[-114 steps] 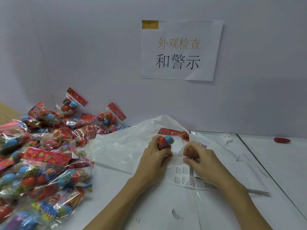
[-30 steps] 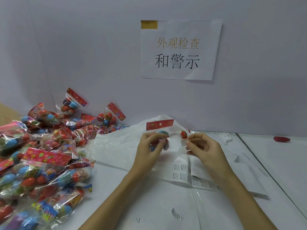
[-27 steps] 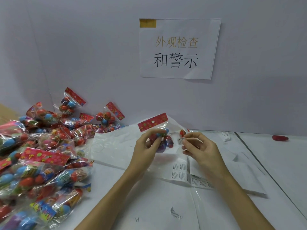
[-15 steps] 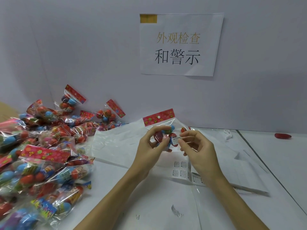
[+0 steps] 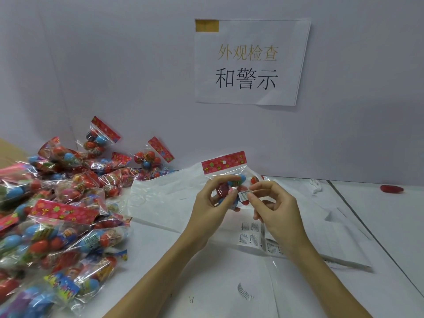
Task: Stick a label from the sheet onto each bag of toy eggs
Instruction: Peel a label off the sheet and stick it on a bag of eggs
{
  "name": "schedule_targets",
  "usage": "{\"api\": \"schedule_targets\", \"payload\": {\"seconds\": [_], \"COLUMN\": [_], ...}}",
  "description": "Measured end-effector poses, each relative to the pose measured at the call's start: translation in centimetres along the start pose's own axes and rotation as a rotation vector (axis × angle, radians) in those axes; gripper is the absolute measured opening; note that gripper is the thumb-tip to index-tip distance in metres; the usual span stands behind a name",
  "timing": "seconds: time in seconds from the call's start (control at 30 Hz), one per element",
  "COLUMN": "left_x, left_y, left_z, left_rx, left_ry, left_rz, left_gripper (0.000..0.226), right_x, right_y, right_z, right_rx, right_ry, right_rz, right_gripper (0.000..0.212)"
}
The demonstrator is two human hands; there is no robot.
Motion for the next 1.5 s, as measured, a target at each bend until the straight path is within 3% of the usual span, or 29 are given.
{"api": "schedule_targets", "payload": {"seconds": [0.53,0.7,0.77,0.93,1.07,1.17,1.33,1.4,1.5], "left_x": [-0.1,-0.1,0.1,0.1,0.2,0.5,1.0,1.1,0.9], "left_y": [0.0,-0.2,-0.5,-0.8,-0.2,0.8,0.9,0.7,1.0], "left_z": [0.0,-0.3,0.1,0.2,0.1,0.6,2.3,3.5,3.5], "left_rx": [0.076,0.103,0.056,-0.067,-0.118,-0.167,-0.120,-0.062,0.020], "left_ry": [0.035,0.029,0.011,0.057,0.055,0.031,-0.207,-0.244,-0.167], "left_rz": [-0.078,-0.083,-0.055,0.040,0.073,0.133,0.184,0.187,0.242], "left_gripper": [0.038,0.034,0.036,0.074,0.103,0.111,0.097,0.076,0.031], "right_x": [-0.4,-0.3,0.0,0.0,-0.3,-0.3,0.0,0.0,-0.2], "right_y": [0.8,1.1,0.6,-0.2,0.6,0.3,0.4,0.2,-0.1], "right_z": [-0.2,0.4,0.9,-0.3,-0.7,-0.6,0.7,0.8,0.4], "right_rx": [-0.020,-0.372,-0.453,0.012,0.027,0.151,0.065,0.046,0.121], "right_ry": [-0.002,-0.086,-0.104,0.150,0.166,0.185,0.129,0.145,0.200], "right_rz": [0.045,0.151,0.104,-0.109,-0.071,-0.109,-0.130,-0.146,-0.180], "right_gripper": [0.016,0.039,0.044,0.034,0.025,0.024,0.024,0.021,0.021]}}
Point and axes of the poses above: each hand's wrist, its own x-axis towards the middle knuckle, its own z-axis out of the back of the hand, y = z × x, the point moved 5 cm from there along x, towards the middle knuckle, and after that the axes turned 7 degrees about -x, right-handed, at the moved point
